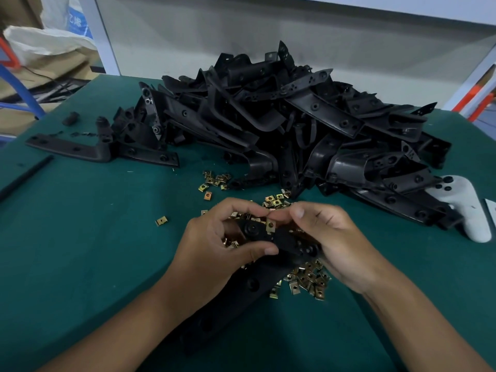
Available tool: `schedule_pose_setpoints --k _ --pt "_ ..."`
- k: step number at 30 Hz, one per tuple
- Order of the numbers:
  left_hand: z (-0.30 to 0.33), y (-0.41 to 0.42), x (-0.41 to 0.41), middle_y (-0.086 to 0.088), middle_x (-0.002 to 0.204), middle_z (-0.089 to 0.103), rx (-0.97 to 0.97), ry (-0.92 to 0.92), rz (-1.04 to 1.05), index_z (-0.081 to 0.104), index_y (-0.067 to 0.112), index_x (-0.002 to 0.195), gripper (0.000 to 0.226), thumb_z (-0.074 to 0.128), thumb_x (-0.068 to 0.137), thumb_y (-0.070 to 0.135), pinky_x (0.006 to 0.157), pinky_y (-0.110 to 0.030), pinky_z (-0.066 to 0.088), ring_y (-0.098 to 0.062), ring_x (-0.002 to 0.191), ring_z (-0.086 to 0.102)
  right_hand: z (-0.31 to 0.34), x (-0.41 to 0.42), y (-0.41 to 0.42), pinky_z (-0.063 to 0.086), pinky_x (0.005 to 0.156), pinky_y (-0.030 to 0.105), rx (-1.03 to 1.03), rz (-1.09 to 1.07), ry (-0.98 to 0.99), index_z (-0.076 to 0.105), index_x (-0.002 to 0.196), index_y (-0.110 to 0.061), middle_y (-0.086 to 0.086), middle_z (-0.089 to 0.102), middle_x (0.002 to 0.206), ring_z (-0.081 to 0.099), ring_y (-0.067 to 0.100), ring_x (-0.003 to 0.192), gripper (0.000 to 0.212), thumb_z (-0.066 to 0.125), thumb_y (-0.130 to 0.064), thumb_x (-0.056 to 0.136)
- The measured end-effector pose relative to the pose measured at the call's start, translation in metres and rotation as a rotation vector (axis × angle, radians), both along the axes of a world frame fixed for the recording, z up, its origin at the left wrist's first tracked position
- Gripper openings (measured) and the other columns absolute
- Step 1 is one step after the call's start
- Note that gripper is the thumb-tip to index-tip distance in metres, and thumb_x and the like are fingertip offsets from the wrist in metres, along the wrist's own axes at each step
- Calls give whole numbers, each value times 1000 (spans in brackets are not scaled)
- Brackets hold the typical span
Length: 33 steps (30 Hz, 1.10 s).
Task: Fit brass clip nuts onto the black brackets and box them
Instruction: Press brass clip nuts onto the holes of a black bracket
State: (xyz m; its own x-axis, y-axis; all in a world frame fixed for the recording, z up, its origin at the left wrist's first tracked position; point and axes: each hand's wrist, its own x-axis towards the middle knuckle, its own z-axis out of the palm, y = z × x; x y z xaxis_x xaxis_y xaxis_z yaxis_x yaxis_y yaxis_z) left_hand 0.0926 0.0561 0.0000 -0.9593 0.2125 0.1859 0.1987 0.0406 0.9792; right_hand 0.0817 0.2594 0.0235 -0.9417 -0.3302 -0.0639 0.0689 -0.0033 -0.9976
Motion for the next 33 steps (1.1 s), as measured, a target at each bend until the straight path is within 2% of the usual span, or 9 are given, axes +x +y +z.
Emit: schedule_pose_setpoints --k 5,9,15,20,23,27,29,31,33 --pt "0 0 -1 6 77 78 14 -8 78 67 49 100 45 86 59 54 63 -26 60 -14 70 75 1 -2 -1 52 92 28 6 -30 56 79 110 -28 -5 72 121 67 15 114 49 64 -68 85" --pt "3 0 0 6 79 78 20 -13 41 68 47 98 45 88 59 57 67 -25 61 -12 74 76 1 -1 -1 56 83 24 -14 -2 87 80 107 -27 -13 71 112 69 10 106 44 65 -63 86" --pt "2 0 -2 -5 77 77 32 -48 81 69 44 97 53 87 53 68 72 -57 61 -33 75 75 -1 1 -3 53 84 21 45 -8 144 81 104 -28 -13 67 109 65 8 108 49 65 -68 81" --pt "0 -1 -2 0 78 77 -38 -15 72 69 46 100 49 84 59 66 74 -50 62 -26 75 75 -3 0 2 51 91 25 59 39 166 81 104 -30 -10 66 114 63 11 114 50 58 -70 86" --pt "0 -2 -3 8 88 78 -56 36 52 71 45 104 38 82 69 56 74 -27 61 -13 81 75 -5 -5 9 45 101 30 118 -8 175 80 104 -31 -9 68 117 63 11 117 46 44 -59 100" --pt "4 -7 -9 15 81 75 25 37 96 73 39 100 27 82 76 47 65 -7 50 5 69 67 -14 -14 22 48 92 34 610 -110 377 74 106 -38 -20 66 106 59 3 106 20 57 -45 99" --pt "4 -10 -13 17 74 72 49 34 137 73 32 99 25 77 76 40 60 -4 46 9 62 61 -17 -13 23 46 91 32 899 -3 463 68 115 -41 -26 61 107 51 -1 105 34 61 -60 88" --pt "4 -11 -16 10 79 76 86 14 164 72 28 99 28 75 74 38 65 -5 48 4 68 66 -18 -11 20 44 95 32 988 38 491 67 121 -39 -27 59 114 47 -2 108 46 59 -66 84" --pt "5 -11 -16 9 83 77 122 1 167 71 24 100 29 73 74 36 69 -5 49 3 73 68 -18 -10 18 45 96 31 979 53 531 70 118 -37 -26 62 115 49 -2 109 41 58 -61 87"
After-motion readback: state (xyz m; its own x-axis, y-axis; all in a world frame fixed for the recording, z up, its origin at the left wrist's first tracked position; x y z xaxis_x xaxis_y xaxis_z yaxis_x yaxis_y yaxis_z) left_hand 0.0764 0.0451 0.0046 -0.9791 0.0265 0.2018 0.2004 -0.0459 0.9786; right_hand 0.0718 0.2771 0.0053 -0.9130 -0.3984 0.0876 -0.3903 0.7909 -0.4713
